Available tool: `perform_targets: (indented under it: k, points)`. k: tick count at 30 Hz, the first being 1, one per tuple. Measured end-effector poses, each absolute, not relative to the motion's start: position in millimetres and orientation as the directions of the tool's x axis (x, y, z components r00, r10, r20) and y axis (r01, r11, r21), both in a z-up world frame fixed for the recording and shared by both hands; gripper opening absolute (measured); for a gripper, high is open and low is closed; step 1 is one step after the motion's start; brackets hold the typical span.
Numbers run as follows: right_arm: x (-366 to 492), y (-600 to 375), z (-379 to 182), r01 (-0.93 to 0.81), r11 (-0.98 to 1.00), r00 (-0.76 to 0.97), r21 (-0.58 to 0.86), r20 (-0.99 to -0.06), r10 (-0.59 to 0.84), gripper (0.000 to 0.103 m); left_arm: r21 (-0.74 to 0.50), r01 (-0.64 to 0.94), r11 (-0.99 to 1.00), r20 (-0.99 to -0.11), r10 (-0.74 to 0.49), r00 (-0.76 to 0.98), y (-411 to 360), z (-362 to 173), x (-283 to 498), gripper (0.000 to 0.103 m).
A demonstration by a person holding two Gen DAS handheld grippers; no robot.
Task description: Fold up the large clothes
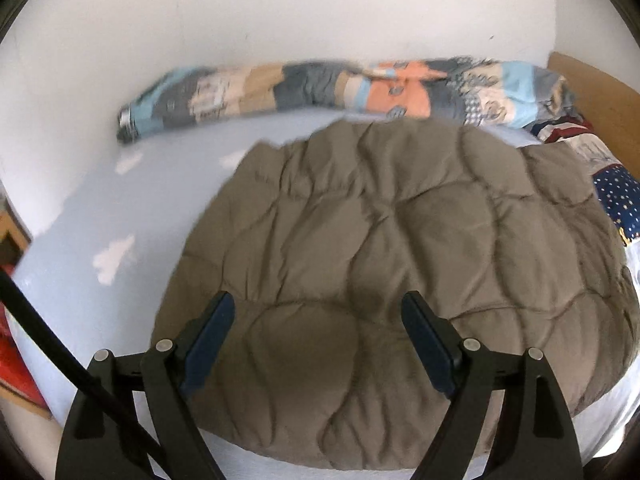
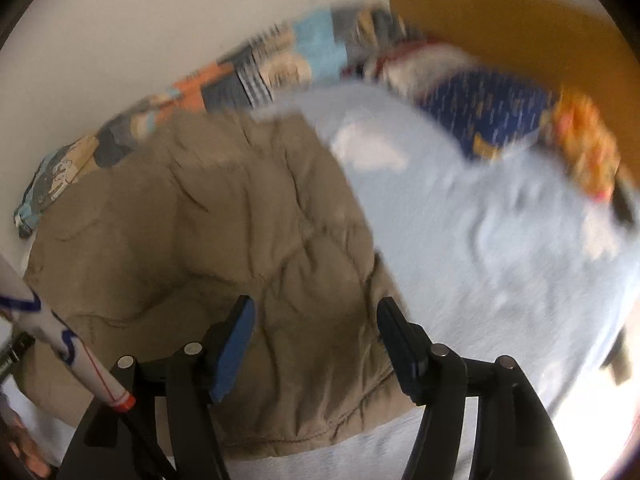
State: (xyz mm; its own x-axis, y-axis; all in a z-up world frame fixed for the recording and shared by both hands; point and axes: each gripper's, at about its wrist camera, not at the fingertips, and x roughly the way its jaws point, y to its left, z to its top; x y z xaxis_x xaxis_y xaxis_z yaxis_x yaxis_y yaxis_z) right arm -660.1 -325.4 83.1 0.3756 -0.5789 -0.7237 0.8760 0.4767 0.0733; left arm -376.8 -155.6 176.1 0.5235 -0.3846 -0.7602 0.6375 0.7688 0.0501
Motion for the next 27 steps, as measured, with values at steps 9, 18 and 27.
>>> perform_targets:
  k: [9,18,27]
  points:
    - [-609.0,-270.4,104.7,0.744,0.667,0.519,0.030,-0.654,-0.550,0.068,0.064,0.686,0.725,-0.779,-0.394,0.488,-174.3,168.4,-392.8,0.085]
    - [-569.0,-266.8,70.4,0.712,0.702,0.468,0.012,-0.753,-0.463,0.069,0.075,0.690,0.720,-0.812,-0.357,0.461,-181.4,151.2,-388.9,0.085]
    - [-566.1,-278.0,49.7,0.711,0.703,0.441,0.024,-0.794,-0.418,0.073,0.086,0.694,0.714,-0.816,-0.349,0.461,-183.1,148.1,-391.1,0.086]
